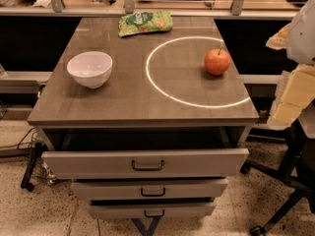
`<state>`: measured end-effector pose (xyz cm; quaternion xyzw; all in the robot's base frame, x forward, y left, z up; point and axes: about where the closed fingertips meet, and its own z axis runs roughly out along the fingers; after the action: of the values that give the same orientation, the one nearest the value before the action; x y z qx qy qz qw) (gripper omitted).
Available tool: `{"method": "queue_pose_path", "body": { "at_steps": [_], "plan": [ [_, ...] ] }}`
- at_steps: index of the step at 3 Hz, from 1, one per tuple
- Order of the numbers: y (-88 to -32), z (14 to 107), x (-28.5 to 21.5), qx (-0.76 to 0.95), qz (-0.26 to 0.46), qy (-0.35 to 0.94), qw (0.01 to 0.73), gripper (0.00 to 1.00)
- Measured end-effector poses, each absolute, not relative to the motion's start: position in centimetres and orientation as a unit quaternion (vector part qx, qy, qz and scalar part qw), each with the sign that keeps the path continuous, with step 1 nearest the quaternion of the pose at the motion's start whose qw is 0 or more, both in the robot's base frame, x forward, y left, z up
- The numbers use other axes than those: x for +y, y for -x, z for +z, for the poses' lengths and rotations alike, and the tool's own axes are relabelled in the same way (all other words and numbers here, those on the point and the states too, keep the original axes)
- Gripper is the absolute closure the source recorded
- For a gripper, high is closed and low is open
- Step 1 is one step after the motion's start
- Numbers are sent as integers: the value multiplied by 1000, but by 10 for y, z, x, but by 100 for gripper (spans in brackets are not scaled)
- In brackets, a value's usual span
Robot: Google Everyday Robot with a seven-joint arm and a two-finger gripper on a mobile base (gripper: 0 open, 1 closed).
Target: Place apple into white bowl
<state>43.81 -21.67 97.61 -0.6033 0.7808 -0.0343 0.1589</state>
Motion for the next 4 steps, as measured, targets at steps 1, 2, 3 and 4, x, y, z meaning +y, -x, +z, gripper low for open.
{"method": "queue_pose_path", "body": {
  "at_steps": [1,2,3,4],
  "plan": [
    [-439,977,-217,780,-35,603,160,0],
    [-484,969,-216,775,-35,604,184,0],
    [-549,955,-220,774,-39,595,215,0],
    [-612,930,-232,786,-41,567,245,0]
  ]
}}
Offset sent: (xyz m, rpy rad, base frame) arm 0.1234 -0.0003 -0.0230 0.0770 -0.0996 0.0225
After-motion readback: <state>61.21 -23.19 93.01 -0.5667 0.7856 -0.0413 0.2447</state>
